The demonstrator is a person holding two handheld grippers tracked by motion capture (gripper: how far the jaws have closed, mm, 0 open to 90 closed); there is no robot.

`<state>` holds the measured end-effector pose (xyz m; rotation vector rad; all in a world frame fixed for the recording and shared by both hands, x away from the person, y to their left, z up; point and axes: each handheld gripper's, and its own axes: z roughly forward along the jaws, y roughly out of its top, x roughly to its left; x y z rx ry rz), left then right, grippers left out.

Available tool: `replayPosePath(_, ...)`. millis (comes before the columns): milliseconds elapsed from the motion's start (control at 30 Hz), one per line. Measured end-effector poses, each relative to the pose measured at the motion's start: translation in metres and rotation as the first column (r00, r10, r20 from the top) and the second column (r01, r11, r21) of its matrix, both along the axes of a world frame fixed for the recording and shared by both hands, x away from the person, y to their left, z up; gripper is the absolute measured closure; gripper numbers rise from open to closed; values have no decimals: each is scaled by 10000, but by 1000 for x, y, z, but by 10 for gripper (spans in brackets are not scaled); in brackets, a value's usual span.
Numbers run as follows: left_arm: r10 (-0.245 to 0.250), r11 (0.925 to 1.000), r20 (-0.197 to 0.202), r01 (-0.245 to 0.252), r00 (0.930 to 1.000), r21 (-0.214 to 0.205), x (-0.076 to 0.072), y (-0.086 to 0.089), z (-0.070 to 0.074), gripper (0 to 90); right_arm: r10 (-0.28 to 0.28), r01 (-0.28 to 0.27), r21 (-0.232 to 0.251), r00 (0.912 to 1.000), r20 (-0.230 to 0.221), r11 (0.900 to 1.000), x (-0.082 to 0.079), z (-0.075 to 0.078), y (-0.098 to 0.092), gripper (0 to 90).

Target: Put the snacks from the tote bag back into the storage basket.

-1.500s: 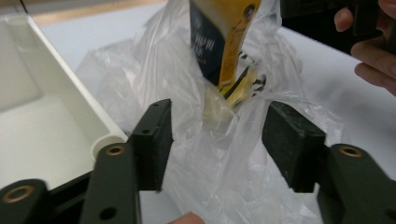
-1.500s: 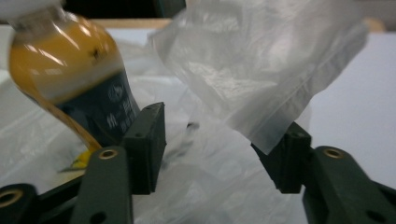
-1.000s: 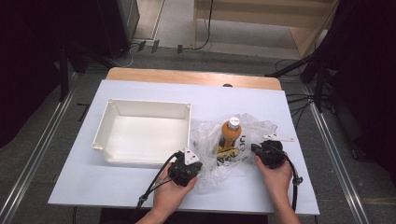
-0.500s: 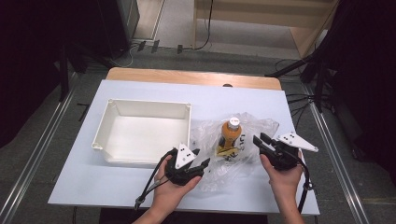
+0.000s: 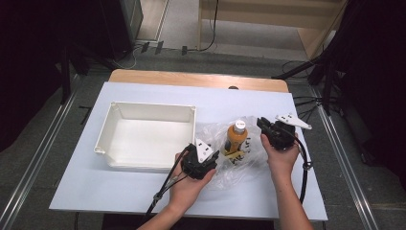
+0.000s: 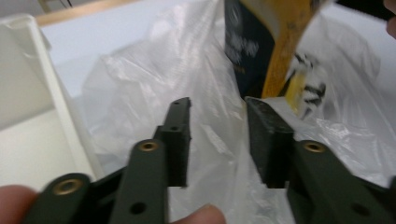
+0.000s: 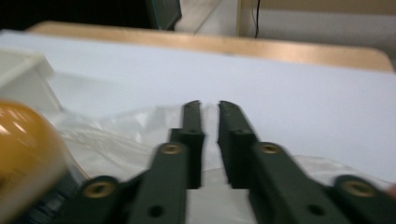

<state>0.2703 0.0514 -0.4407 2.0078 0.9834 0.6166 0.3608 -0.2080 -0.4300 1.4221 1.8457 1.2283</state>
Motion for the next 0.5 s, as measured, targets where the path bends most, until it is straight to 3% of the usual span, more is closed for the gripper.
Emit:
replayPosePath(33, 3, 9994, 334, -15, 9994, 336, -5, -3, -2, 774, 73, -75, -192, 9999, -81, 9998, 0, -6, 1, 900)
replayPosePath(67, 3, 9994, 334, -15, 9994, 336, -5, -3, -2, 815, 195, -201, -246, 9996, -213, 9995, 0, -11, 3, 900)
replayPosePath(100, -76, 9980, 395, 51, 9992, 624, -7, -6, -4, 845, 333, -342, -294, 9990, -293, 9990, -1, -15, 4, 900)
replayPosePath(133, -176, 9972, 173, 163, 9997, 731, -8, -8, -7, 845, 333, -342, -294, 9990, -293, 9990, -1, -15, 4, 900)
replayPosePath(167, -154, 9985, -212, 165, 9997, 521, -5, -8, -11, 898, 403, -429, -441, 9974, -591, 9981, 0, -22, 7, 900)
replayPosePath(200, -75, 9988, -568, 102, 9984, 475, -3, -7, -15, 898, 403, -429, -441, 9974, -591, 9981, 0, -22, 7, 900)
replayPosePath(233, 41, 9991, -1016, 2, 9948, 420, 1, -4, -24, 900, 451, -480, -323, 9953, -863, 9983, 2, -26, 8, 900)
replayPosePath(333, 104, 9975, -1121, -25, 9936, 701, 1, -3, -30, 900, 515, -564, -367, 9912, -1220, 9977, 5, -32, 8, 900)
replayPosePath(433, 72, 9958, -1318, 50, 9912, 918, 0, -2, -31, 900, 438, -629, -918, 9795, -1967, 9938, 14, -46, 6, 900)
replayPosePath(500, 79, 9945, -1522, 81, 9883, 1042, 1, -2, -32, 900, 408, -616, -896, 9751, -2181, 9941, 16, -48, 5, 900)
